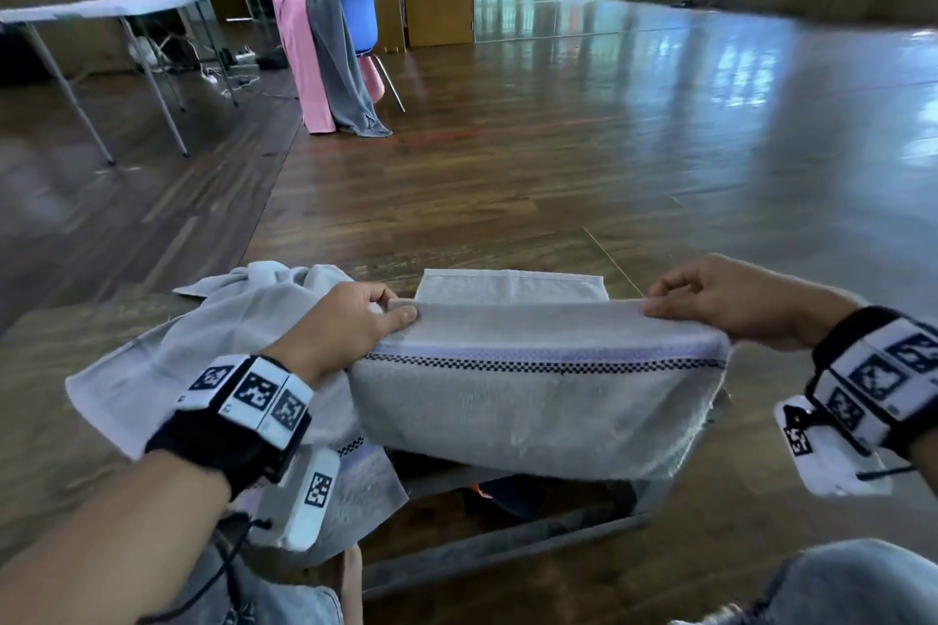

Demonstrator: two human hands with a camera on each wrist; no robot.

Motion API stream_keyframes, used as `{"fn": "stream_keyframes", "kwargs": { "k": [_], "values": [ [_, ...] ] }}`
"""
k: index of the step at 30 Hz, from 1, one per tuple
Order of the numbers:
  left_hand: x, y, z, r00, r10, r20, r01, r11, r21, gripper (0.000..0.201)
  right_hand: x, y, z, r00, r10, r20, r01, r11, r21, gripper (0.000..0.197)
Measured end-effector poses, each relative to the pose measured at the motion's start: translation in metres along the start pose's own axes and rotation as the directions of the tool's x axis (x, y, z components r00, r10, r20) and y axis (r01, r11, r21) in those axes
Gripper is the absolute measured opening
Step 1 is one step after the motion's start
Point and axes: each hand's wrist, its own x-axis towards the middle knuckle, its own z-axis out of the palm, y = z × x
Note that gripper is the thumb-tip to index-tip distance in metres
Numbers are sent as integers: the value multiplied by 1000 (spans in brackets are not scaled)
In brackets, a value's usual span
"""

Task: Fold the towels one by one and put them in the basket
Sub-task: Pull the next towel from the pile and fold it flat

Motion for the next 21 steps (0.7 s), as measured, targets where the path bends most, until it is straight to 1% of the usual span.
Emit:
{"fn": "stream_keyframes", "kwargs": {
  "k": [2, 4, 6, 9, 12, 15, 18, 21],
  "values": [
    [29, -10, 5, 995, 10, -102, -4, 998, 55, 23, 30, 7, 9, 988, -26, -155, 21, 999, -35, 24],
    [62, -14, 8, 983, 35, -179, -10, 991, 135, 22, 64, 16, 13, 961, -50, -271, 23, 994, -104, 32],
    [97, -16, 11, 977, 48, -207, -11, 984, 178, 21, 100, 23, 12, 935, -48, -351, -12, 986, -166, 39],
    [146, -19, 19, 973, 44, -229, 5, 978, 209, 20, 149, 33, 8, 894, -33, -448, -78, 971, -227, 37],
    [182, -27, 34, 967, 25, -255, 46, 962, 267, 19, 193, 42, 9, 885, -13, -466, -131, 952, -276, 26],
    [199, -42, 51, 966, -23, -258, 110, 937, 330, 20, 220, 50, 19, 909, -5, -417, -171, 907, -385, 17],
    [198, -54, 62, 963, -86, -254, 172, 925, 338, 24, 229, 56, 34, 934, 44, -355, -210, 872, -443, 6],
    [189, -54, 65, 966, -68, -250, 161, 915, 370, 24, 225, 58, 42, 921, 60, -385, -228, 885, -407, 7]
  ]
}}
